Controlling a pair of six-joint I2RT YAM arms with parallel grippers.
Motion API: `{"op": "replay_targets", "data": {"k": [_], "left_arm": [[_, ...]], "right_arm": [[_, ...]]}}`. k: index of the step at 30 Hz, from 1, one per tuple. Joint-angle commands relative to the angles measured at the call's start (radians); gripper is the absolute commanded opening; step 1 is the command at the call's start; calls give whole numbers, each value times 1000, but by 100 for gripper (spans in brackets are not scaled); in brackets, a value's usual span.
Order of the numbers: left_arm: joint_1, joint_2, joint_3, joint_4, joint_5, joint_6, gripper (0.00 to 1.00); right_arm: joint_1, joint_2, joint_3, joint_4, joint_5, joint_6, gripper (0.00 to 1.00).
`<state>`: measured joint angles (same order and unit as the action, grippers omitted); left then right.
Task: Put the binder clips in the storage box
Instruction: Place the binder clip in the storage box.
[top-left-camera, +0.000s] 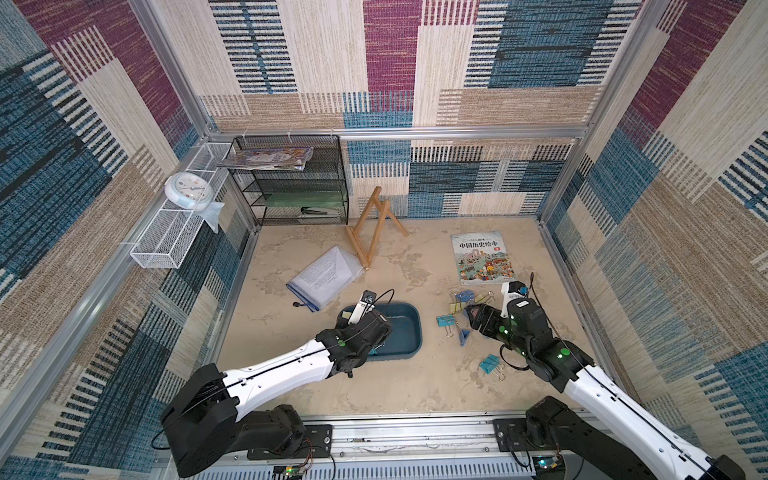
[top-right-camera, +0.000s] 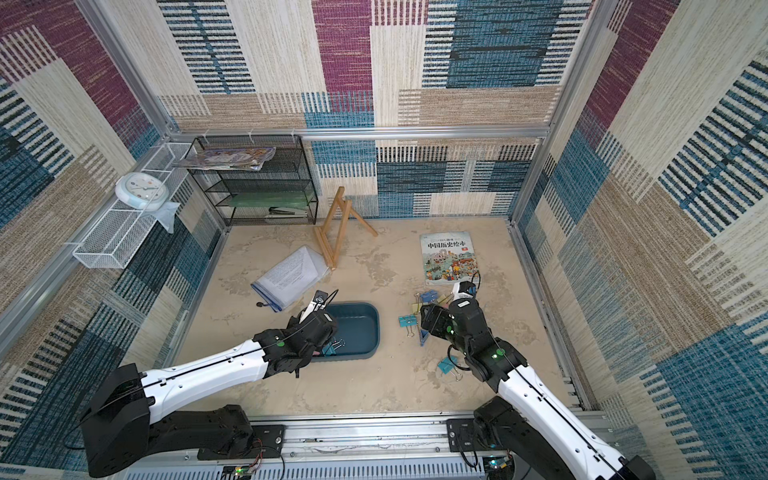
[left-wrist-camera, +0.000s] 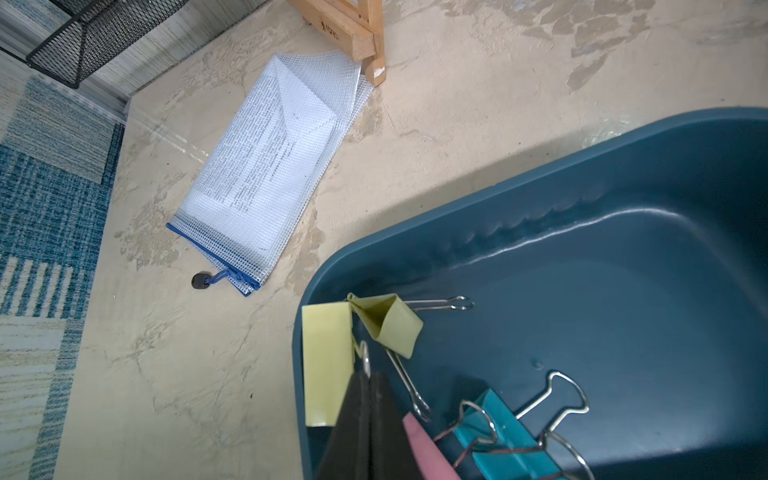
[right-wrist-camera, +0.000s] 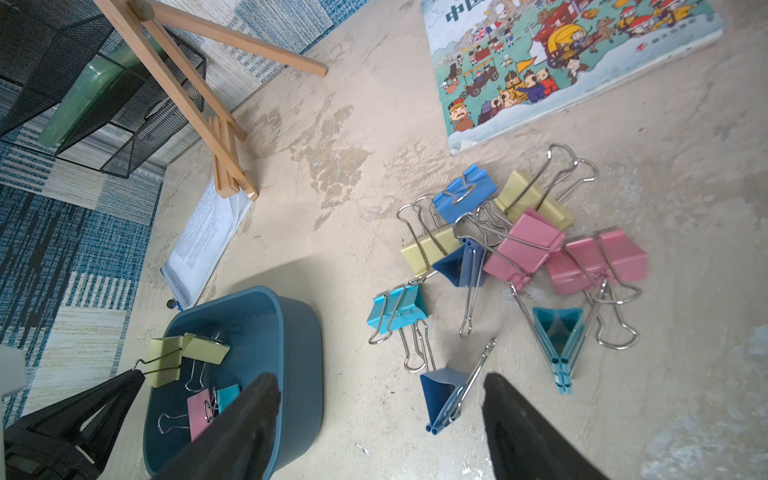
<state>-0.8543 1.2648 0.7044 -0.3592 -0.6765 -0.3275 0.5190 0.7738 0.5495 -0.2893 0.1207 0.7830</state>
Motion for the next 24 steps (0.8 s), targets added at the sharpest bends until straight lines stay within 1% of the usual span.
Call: {"op": "replay_targets", "data": {"k": [1,2,4,8,12,15,18,20,22,24], "left_arm": [[1,-11,-27,12,50,-27,0],[2,-20,-36,20,65,-27,0],[1,-28,-47,28,84,-26,4],[1,-37,-40,20,95,-36,16],[2,-61,-23,13,100,-36,33],[1,-86,2,-2,113,-34,41],[3,-134,36,-28,132,-40,43],[10,-185,54,-34,165,-46,44],[32,-235,68,-33,216,-58,45],[69,-280,74,-19,293,-79,45]], "right_arm": [[0,8,1,31,-12,6,81],[1,10,1,35,-13,5,81],[0,17,2,39,-19,7,81],[0,28,10,44,-26,7,81],[0,30,15,42,-26,4,81],[0,31,19,39,-24,-2,81],[0,45,38,21,-20,-25,81],[1,76,65,-11,-4,-31,81],[0,116,90,-50,18,-23,81],[0,162,108,-74,25,-27,81]]}}
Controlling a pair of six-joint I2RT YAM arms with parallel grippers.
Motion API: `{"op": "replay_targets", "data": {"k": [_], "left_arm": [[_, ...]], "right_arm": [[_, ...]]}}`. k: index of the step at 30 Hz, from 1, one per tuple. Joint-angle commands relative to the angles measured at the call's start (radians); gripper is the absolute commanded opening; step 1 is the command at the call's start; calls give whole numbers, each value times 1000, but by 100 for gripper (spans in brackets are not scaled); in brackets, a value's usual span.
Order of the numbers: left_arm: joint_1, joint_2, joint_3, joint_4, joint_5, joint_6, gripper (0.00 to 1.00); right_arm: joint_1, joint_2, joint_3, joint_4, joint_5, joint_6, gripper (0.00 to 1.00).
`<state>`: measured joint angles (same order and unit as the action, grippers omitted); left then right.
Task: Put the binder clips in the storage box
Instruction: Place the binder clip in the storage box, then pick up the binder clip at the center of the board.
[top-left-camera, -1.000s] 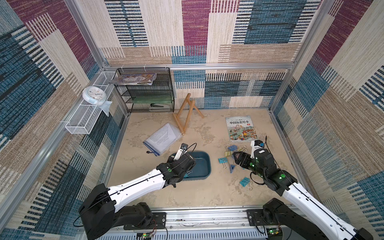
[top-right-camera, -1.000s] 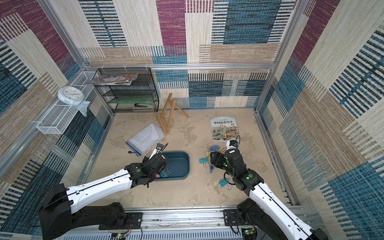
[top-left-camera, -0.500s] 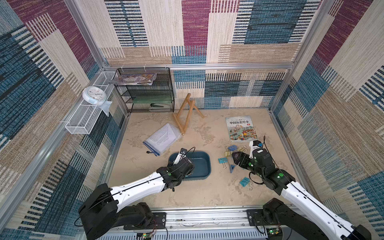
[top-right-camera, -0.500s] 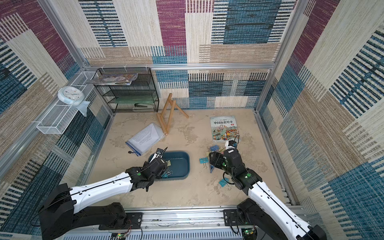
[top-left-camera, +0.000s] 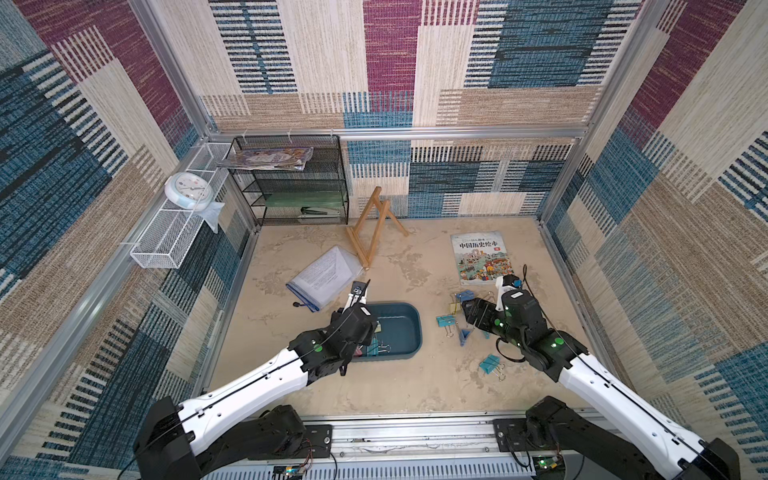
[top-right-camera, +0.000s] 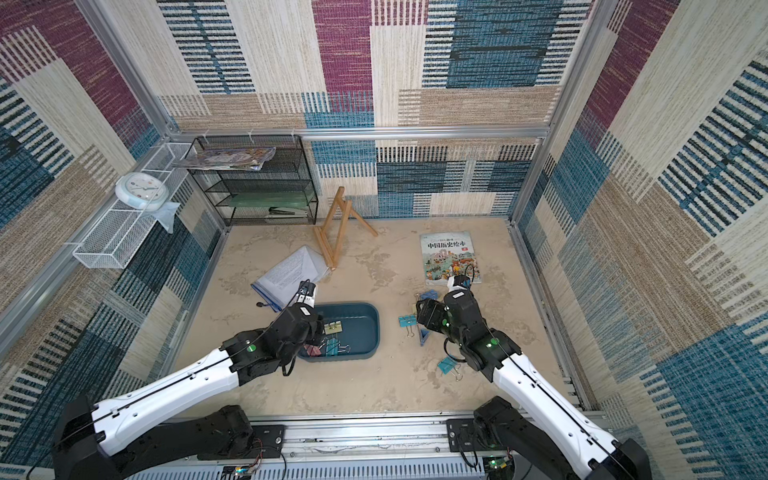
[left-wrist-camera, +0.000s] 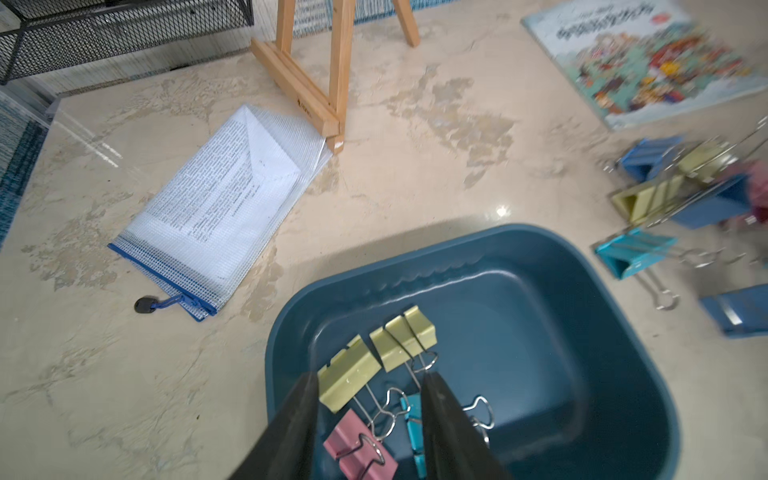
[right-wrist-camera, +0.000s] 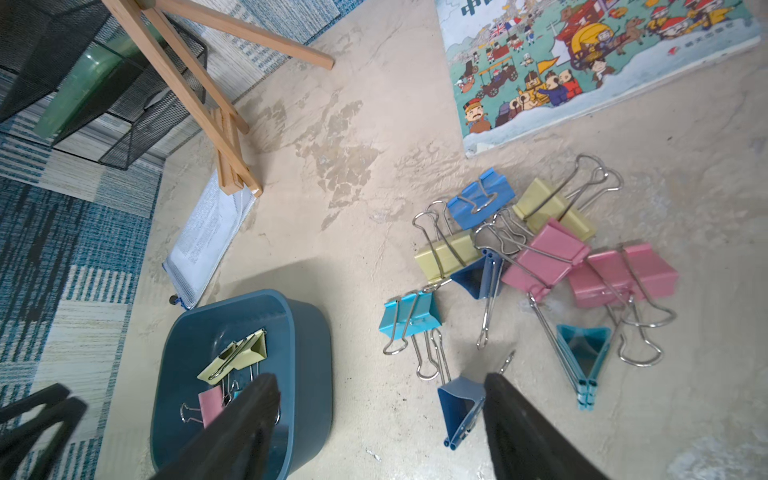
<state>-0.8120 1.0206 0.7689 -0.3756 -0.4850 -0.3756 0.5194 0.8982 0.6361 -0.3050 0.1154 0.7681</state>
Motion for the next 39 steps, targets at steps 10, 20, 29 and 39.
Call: {"op": "replay_targets", "data": {"k": [10,20,29,39], "left_arm": [[366,-100,-82,171,692,-303,51],[417,-118,-125,141,662,-306,93],[418,-132,-135,129,646,-275,99],[419,-137,-138,127,638,-244,99]], "right_arm": [[0,242,88,-196,58,11,80],[28,271,11,-110,0,59,69],[91,395,26,-72,40,77,61],[97,381,-3,-85,61,65,30]]}}
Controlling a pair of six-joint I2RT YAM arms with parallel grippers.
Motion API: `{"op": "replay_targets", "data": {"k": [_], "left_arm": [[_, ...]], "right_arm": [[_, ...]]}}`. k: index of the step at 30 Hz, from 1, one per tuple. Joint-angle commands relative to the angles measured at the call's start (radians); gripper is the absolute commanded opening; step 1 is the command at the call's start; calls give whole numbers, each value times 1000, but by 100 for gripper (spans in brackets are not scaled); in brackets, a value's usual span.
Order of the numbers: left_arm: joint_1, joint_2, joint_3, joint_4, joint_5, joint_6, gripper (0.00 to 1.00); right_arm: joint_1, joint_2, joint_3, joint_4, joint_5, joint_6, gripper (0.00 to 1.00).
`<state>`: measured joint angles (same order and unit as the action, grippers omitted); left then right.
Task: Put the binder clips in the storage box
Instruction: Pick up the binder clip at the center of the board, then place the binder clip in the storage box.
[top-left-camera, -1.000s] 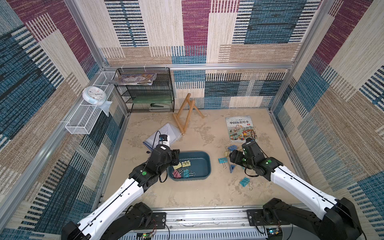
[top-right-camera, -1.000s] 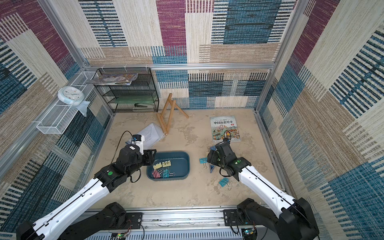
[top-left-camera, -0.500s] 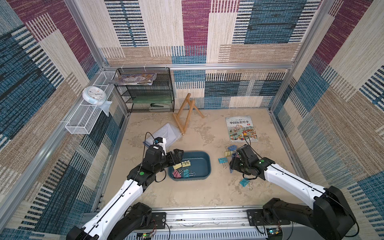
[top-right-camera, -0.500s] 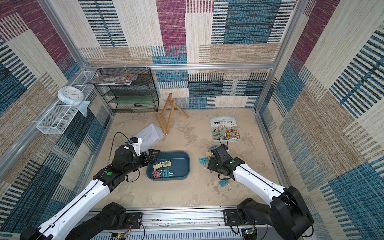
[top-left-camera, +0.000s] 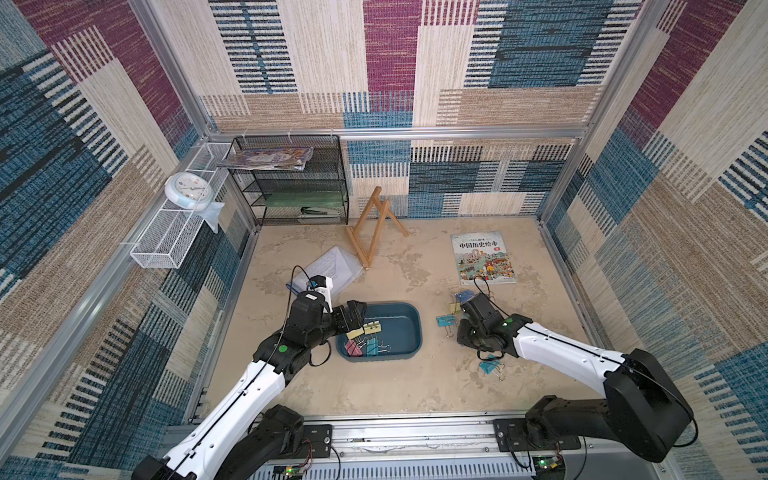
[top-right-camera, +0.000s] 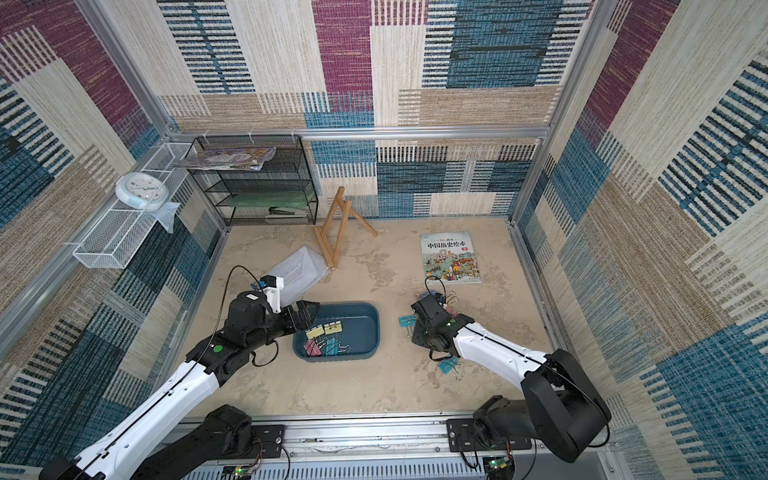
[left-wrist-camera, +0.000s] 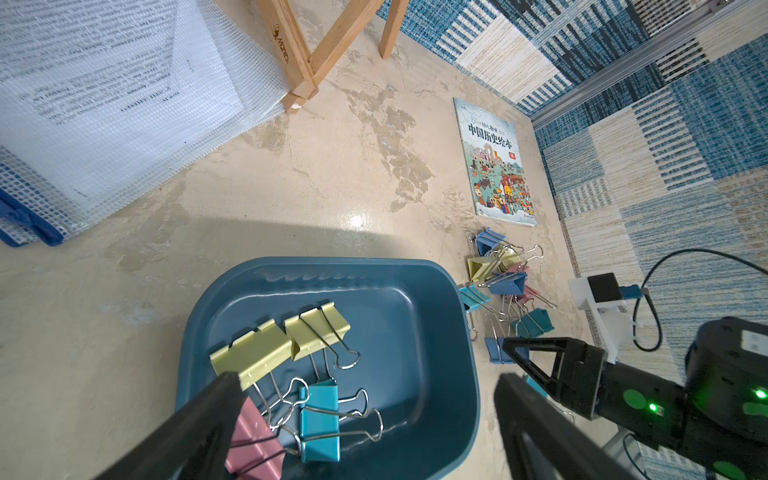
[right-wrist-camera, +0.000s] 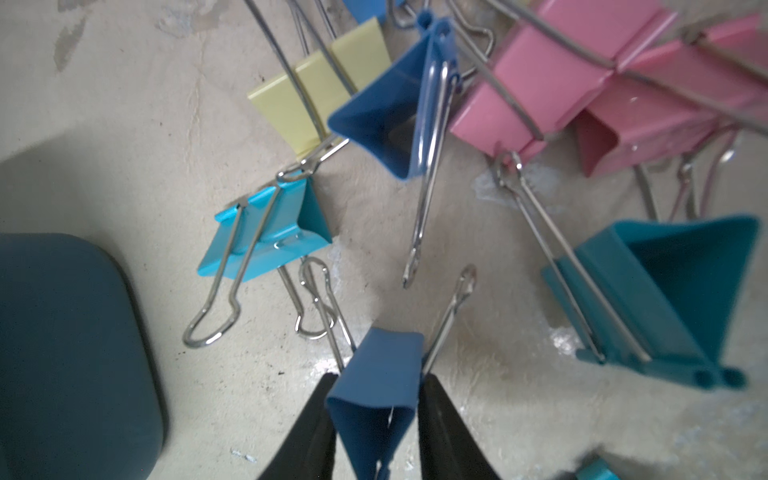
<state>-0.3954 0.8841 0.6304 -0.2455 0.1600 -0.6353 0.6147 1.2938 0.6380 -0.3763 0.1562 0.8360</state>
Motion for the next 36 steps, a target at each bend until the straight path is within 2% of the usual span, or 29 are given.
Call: {"op": "replay_targets", "data": {"k": [1,9,13,17,21,24,28,32,36], "left_arm": [[1,1,-2,1,-7,15,99],[2,1,-3,4,-6,11,99],[2,-10,-3,-2,-14,16,99],[1,-26,-3,-7,-34,17,99],[2,-57,-8,-17,-80,11,99],[1,-100,-16,-37,-150,-2,99],[1,-173,-28,-74,-260,-28,99],[1,-240,-32,-116,-334,-26,99],[2,-275,-36,-134,-350,-23,99]], "right_arm": [[2,-23,-7,-19,24,-4,28],[4,-106,22,-74,40,-18,9],[17,-172,70,-111,44,5,5],[92,-260,117,-84,66,89,3],[219,-295,92,73,66,222,0],[333,-230,84,190,75,310,1],[473,-67,138,275,135,364,1],[544,126,221,354,149,391,0],[584,322,346,383,163,430,0]]}}
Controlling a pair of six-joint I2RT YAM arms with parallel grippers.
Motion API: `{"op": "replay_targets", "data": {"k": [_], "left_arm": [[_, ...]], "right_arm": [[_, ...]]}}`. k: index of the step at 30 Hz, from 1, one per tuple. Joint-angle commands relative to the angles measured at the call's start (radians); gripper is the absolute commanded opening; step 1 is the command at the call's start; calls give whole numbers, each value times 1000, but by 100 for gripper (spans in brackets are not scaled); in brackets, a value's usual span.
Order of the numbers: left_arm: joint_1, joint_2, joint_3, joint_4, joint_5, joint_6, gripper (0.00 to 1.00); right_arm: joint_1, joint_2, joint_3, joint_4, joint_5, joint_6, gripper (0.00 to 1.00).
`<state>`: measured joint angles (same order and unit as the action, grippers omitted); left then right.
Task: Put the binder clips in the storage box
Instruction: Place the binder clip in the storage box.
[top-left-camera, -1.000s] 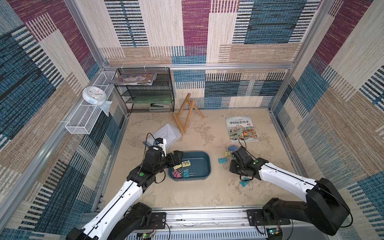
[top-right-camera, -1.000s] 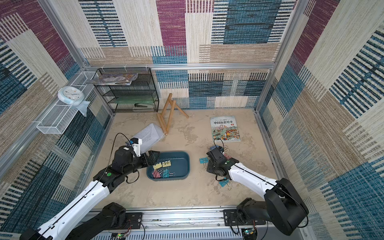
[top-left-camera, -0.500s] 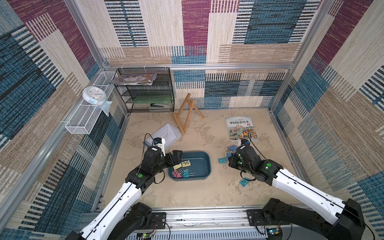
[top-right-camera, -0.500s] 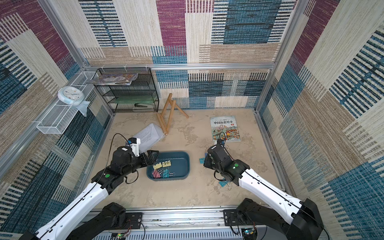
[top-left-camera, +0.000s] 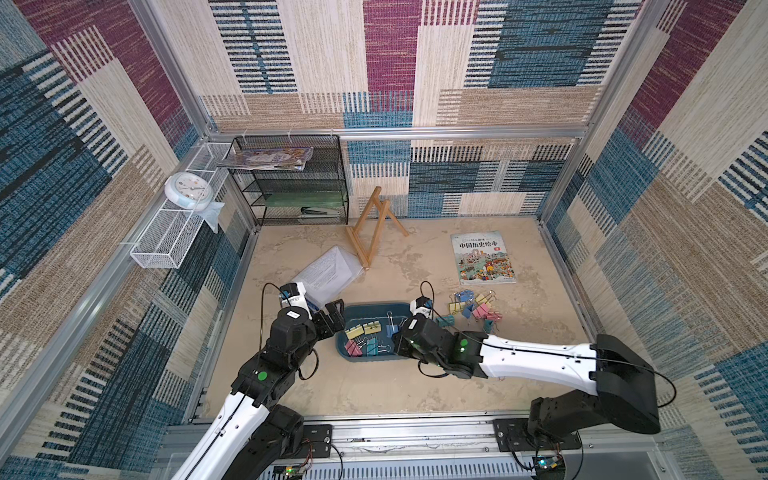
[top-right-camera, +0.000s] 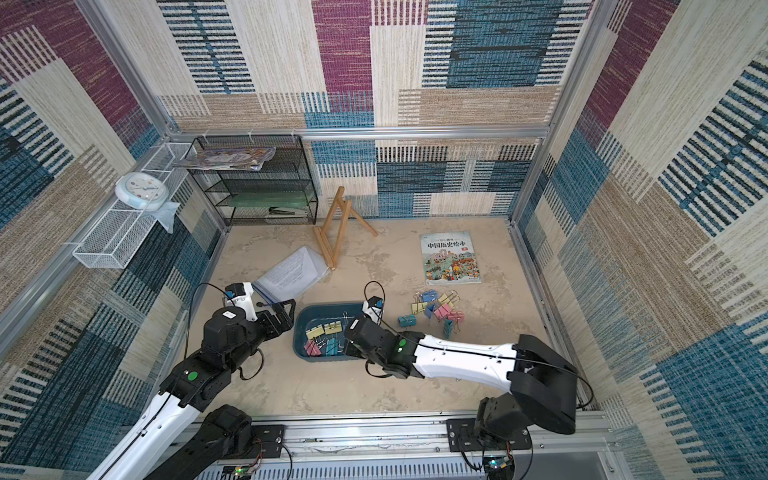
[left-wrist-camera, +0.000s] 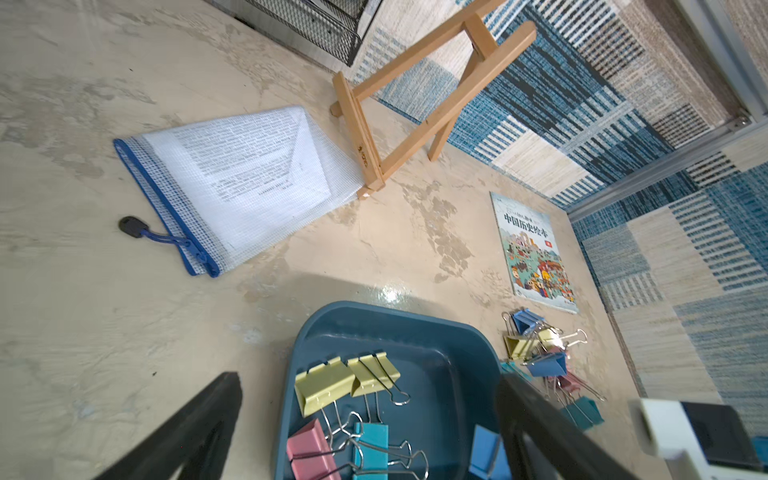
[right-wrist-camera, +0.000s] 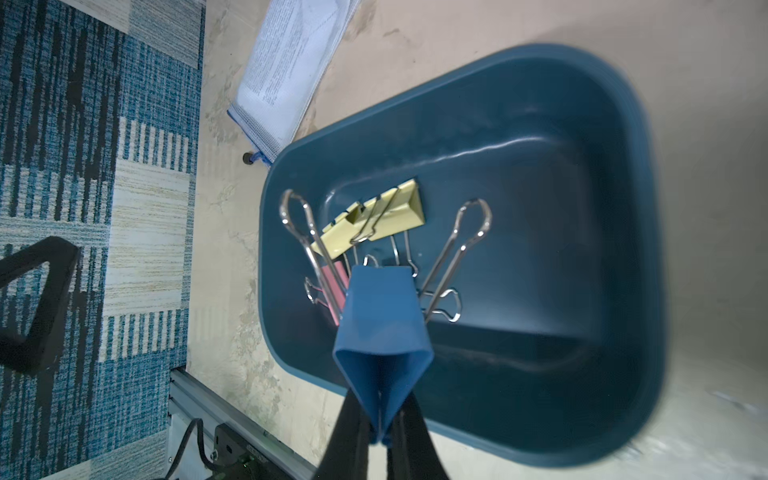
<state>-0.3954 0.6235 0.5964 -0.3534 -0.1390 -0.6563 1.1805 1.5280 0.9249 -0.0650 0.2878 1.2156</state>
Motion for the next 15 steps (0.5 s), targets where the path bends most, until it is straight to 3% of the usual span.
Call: {"op": "replay_targets", "data": {"k": [1,6,15], "left_arm": [[1,-18,0,-32,-54,-2,99],[1,-27,8,-65,-54,0,99],[2,-36,2,-73,-51,8,99]], "right_arm": [[23,129,88,73,34,59,0],[27,306,231,50,44,83,0],[25,461,348,40,49,84,2]]}}
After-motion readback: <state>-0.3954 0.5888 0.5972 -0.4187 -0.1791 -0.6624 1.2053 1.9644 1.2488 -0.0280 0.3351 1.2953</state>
